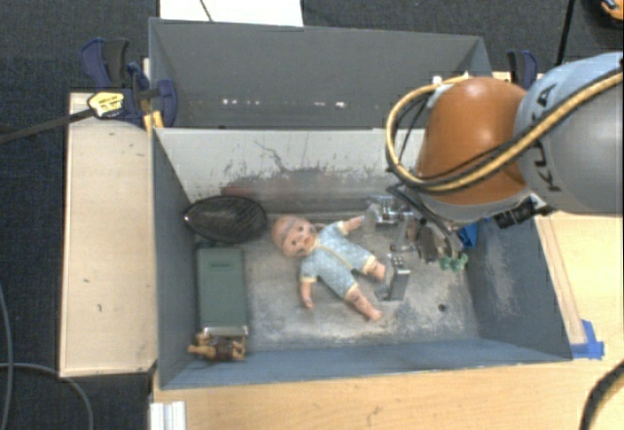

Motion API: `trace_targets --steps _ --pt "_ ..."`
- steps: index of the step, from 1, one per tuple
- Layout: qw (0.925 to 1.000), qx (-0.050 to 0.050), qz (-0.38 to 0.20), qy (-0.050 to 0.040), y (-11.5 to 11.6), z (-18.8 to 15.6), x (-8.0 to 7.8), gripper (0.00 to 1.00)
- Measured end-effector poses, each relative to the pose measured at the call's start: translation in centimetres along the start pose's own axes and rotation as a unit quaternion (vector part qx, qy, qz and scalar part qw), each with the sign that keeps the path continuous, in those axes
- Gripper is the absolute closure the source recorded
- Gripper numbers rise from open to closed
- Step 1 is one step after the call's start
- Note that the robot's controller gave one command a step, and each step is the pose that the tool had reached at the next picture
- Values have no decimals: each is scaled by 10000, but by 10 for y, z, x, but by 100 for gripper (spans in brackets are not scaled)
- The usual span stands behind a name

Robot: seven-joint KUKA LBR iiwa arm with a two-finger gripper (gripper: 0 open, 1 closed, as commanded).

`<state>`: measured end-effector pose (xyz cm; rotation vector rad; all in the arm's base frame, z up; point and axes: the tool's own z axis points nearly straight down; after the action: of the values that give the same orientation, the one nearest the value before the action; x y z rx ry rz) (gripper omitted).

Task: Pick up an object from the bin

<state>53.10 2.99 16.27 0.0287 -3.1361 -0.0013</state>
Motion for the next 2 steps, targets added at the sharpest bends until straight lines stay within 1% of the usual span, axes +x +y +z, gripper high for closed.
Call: trace_targets --steps 1,2 --pt "10000 0 4 -41 0 -4 -2 0" --pt "9997 10 -237 -75 12 18 -12 0"
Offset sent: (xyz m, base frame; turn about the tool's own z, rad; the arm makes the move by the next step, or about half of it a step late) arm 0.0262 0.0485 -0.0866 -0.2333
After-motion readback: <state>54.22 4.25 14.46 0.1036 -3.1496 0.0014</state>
